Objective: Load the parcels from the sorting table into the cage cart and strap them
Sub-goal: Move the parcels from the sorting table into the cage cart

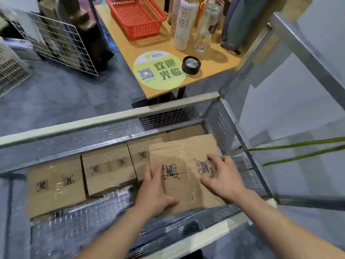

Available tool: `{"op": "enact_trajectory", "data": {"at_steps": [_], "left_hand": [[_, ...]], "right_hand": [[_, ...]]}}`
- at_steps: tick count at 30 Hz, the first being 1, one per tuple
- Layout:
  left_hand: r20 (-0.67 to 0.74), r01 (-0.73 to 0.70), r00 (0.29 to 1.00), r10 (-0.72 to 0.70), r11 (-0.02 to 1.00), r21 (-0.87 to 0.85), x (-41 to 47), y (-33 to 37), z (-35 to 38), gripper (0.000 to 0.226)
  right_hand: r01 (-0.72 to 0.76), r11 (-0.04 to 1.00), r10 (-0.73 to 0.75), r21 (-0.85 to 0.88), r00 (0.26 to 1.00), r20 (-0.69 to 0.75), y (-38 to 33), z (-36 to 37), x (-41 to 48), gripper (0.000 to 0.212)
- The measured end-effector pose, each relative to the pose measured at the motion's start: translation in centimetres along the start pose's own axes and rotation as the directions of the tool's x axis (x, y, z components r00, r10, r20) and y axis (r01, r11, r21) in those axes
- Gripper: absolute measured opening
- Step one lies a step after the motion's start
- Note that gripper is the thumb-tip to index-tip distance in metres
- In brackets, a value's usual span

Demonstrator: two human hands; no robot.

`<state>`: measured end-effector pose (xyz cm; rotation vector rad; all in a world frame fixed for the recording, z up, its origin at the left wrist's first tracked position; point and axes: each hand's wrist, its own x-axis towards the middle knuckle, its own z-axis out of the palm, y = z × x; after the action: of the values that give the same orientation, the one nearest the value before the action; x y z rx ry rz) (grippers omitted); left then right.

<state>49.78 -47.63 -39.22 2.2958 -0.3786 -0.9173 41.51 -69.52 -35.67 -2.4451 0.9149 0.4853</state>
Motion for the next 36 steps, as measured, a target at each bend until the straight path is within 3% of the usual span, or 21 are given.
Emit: {"op": "enact_trajectory", "data": {"at_steps": [10, 26, 36], "left_hand": [[0.096, 0.146, 0.985, -0.145, 0.989, -0.010, 4.0, -3.0, 9.2, 0.129], [0.184, 0.180, 0.966, -0.180, 0.984, 0.014, 11.4, -4.5, 14.7, 0.123], [0.116, 0.214, 0.972, -0.205, 0.974, -0.075, 11.5, -6.0, 18.3, 0.119]], "right_hand": [[0.032, 0.999, -0.027, -0.026, 0.984, 0.174, 8.0, 6.4, 6.2, 0.087], [0.000, 0.999, 0.007, -0.035, 0.982, 0.188, 12.7, 10.0, 13.3, 0.090], [0.033, 0.998, -0.021, -0.050, 0.975, 0.220, 13.5, 10.6, 15.1, 0.091]]}}
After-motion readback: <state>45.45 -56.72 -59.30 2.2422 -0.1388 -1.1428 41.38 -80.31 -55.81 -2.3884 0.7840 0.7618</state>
